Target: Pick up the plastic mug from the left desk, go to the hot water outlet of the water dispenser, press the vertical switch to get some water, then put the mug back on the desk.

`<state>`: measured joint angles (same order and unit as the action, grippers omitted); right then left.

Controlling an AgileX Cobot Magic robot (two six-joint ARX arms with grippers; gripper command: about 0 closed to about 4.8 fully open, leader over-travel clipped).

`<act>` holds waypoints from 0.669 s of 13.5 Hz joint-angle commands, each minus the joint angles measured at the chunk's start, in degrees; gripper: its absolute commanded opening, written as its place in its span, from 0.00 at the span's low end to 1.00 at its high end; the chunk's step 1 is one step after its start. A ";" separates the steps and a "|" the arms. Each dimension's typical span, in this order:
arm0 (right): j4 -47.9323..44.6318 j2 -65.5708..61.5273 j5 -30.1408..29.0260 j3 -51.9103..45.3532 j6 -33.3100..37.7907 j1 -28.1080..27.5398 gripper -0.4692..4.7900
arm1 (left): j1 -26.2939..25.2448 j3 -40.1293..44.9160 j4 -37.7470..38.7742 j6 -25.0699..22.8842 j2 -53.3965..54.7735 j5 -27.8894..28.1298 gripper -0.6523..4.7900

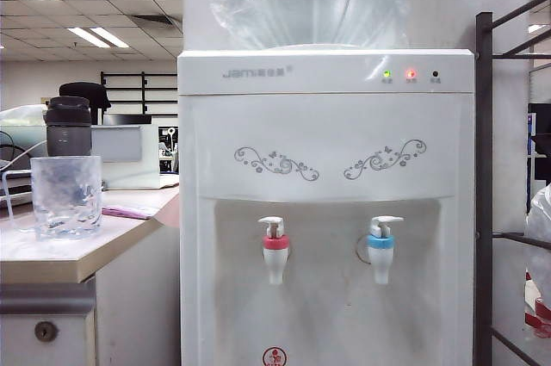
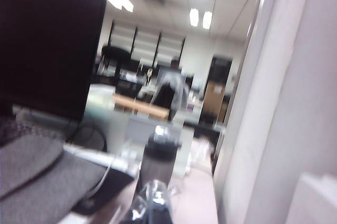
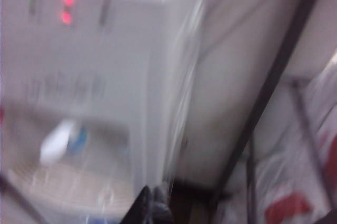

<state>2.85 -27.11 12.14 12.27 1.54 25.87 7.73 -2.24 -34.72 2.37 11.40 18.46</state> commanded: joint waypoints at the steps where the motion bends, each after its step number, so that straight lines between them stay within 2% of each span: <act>1: -1.27 0.31 -1.79 -8.90 0.11 -0.13 0.08 | -0.07 -0.15 1.09 -0.24 -5.66 0.39 0.11; 2: -3.82 2.27 0.09 -11.78 -3.48 -0.31 0.09 | -0.07 -0.15 1.97 -0.24 -8.33 -0.15 0.11; 6: 3.39 24.50 -0.39 -11.80 -3.45 -2.73 0.09 | -2.58 -0.15 3.02 -0.24 -11.23 -1.38 0.11; 8: -5.70 26.21 -0.42 -11.78 -3.30 -7.02 0.09 | -3.48 -0.15 5.70 -0.24 -11.26 -1.33 0.11; 9: -6.82 26.86 -0.92 -11.78 -3.30 -8.57 0.09 | -3.45 -0.17 6.78 -0.24 -11.06 -1.57 0.11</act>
<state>-0.62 -0.97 11.75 0.43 -1.83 18.44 4.34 -2.24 -28.77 2.37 0.23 17.32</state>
